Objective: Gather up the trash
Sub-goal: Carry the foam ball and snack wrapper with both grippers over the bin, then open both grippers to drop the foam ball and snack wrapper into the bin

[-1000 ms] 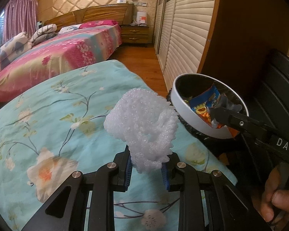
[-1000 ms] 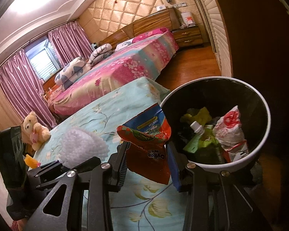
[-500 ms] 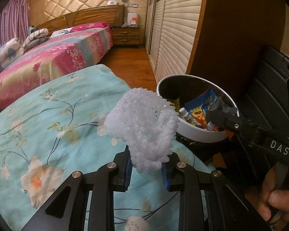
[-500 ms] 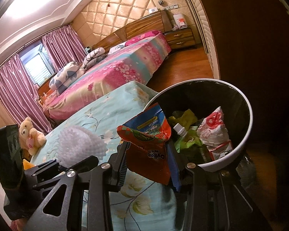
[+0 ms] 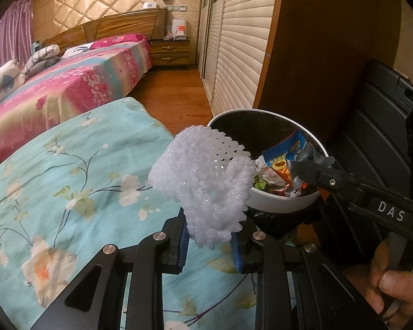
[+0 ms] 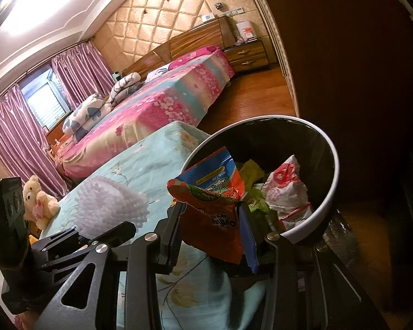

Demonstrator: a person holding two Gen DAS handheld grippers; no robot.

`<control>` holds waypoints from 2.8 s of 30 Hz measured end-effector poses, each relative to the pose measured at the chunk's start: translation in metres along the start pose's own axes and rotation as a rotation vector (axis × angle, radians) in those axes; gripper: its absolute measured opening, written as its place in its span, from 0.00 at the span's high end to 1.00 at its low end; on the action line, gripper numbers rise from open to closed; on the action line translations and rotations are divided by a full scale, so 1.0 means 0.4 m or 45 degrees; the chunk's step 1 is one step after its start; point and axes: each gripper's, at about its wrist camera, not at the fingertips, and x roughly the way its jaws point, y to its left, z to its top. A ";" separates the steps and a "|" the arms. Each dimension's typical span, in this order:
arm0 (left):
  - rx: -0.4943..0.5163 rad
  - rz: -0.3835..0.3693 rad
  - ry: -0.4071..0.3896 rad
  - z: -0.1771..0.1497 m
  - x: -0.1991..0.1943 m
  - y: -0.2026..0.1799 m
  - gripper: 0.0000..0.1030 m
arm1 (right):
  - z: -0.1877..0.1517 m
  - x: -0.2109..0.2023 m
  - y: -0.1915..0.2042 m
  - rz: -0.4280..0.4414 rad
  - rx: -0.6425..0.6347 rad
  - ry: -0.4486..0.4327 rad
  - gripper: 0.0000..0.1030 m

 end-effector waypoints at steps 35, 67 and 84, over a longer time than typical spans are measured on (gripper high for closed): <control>0.082 -0.031 0.005 0.070 0.071 -0.080 0.77 | 0.038 -0.001 -0.079 -0.074 0.068 -0.008 0.63; 0.109 -0.007 0.046 0.106 0.132 -0.117 0.76 | 0.076 0.021 -0.100 -0.088 0.089 0.045 0.62; 0.090 -0.011 0.083 0.122 0.134 -0.111 0.48 | 0.097 0.051 -0.120 -0.071 0.156 0.101 0.47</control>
